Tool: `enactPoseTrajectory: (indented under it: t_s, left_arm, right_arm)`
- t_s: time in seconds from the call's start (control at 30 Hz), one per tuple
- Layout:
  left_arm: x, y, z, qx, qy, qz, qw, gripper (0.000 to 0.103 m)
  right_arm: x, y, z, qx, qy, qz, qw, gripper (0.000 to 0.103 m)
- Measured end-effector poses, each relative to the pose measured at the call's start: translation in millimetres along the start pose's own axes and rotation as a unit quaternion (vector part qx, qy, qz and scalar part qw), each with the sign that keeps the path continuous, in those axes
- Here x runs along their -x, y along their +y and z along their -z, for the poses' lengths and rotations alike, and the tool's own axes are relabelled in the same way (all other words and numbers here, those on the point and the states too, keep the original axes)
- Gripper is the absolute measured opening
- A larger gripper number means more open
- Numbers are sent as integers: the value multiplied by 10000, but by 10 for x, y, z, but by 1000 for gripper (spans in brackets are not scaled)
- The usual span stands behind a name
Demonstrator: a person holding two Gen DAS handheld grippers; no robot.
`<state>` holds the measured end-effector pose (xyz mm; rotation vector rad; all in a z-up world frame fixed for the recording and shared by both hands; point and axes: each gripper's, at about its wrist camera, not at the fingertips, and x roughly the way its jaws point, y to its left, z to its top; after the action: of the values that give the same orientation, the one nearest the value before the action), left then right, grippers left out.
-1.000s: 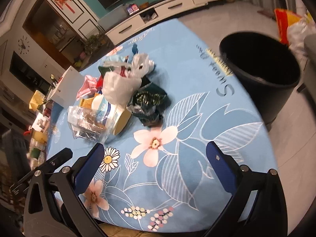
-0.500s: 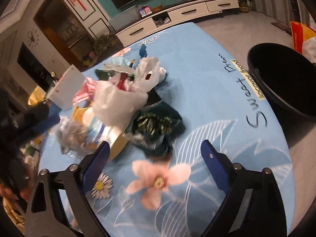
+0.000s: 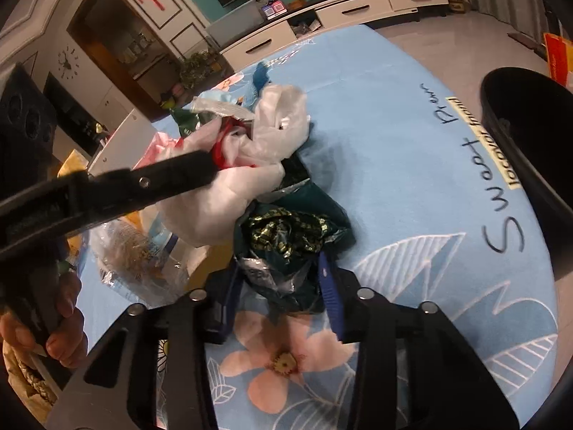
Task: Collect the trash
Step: 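Grasp the dark green wrapper with the right tool while the left tool grasps the white plastic bag, then carry both items over the black bin and open both tools to drop them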
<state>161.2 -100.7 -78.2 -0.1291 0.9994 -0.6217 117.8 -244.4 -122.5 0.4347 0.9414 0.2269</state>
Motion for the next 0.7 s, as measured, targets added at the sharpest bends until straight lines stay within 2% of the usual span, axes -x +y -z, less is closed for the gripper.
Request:
enactPoseTrajectory:
  t_s: [0.23, 0.33, 0.57, 0.7]
  left_arm:
    - [341, -288, 96, -451, -342, 206, 9982, 15]
    - [340, -495, 26, -667, -423, 214, 9966, 15]
    - [-94, -1129, -166, -1124, -246, 487, 9922, 15]
    - [-459, -1499, -280, -1350, -71, 652, 9887, 16]
  right_arm:
    - [488, -157, 110, -199, -272, -84, 9994, 38]
    - [782, -359, 125, -351, -604, 108, 9975, 38]
    - [1339, -1075, 38, -958, -1465, 903, 9804, 38]
    - [1407, -1403, -64, -1151, -1652, 1096, 9734, 39]
